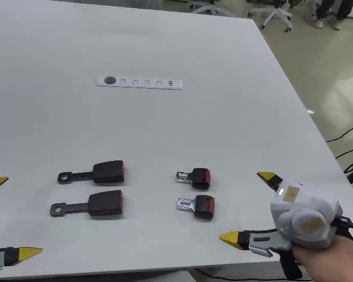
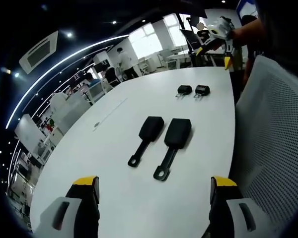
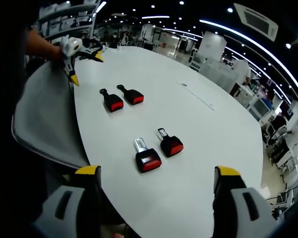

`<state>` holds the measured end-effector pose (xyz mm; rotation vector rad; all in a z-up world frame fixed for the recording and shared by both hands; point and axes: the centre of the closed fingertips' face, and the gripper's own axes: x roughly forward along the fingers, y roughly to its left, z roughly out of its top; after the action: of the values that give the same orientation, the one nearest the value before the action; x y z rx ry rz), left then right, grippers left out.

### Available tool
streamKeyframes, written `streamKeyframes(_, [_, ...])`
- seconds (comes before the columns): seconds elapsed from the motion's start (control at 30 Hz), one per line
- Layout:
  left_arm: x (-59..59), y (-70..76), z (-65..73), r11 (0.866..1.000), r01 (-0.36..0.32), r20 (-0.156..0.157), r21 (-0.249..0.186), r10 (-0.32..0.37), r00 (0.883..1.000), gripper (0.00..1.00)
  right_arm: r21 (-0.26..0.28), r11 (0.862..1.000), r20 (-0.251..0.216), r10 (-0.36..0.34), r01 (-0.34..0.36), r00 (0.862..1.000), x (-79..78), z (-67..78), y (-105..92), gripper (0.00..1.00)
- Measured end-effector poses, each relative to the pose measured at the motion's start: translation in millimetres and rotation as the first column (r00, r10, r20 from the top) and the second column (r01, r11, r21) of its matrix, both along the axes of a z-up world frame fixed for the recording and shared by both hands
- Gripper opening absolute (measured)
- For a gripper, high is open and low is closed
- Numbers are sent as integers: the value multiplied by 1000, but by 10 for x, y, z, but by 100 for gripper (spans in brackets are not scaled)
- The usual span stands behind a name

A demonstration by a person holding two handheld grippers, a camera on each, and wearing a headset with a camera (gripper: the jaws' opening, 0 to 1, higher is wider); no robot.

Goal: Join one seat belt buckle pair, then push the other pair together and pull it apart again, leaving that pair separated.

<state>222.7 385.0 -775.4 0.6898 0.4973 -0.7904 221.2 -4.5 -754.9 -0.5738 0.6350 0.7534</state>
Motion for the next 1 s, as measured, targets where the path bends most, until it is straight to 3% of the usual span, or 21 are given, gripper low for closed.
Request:
streamKeyframes(0.03, [2,14,-8,1000,5,6,16,-5,1000,94,-1,1000,-2,-1,1,1000,-1,-3,-2,95])
streamKeyframes(0.17, [9,-27,47,1000,4,23,-5,-4,1000,94,9,1000,-11,6,-6,1000,-3,-7,59,93])
streamKeyframes(0.37, [8,4,32,1000,-8,18,5,8,1000,94,-5,999,-18,38,-38,999,-1,-36,177,93])
streamKeyframes(0.47, [49,37,75,1000,-29,43,1,29,999,100,-12,999,-20,46,-46,999,7,-33,204,91])
streamKeyframes(0.53, [51,50,75,999,-42,32,-10,42,999,99,18,999,-17,41,-40,999,23,7,238,87])
streamKeyframes(0.7, [52,70,25,999,-40,21,12,39,999,99,26,1000,-37,-2,3,999,73,13,211,81])
streamKeyframes(0.73, [56,97,-7,998,-28,25,48,26,999,100,34,999,-43,-10,11,999,75,-2,210,80])
streamKeyframes(0.8, [36,137,-85,997,-26,-1,79,26,1000,100,55,998,-75,-8,12,997,38,-45,240,73])
streamKeyframes(1.0, [33,147,-85,997,-47,-19,65,48,999,99,44,999,-69,-25,28,997,34,-82,243,78])
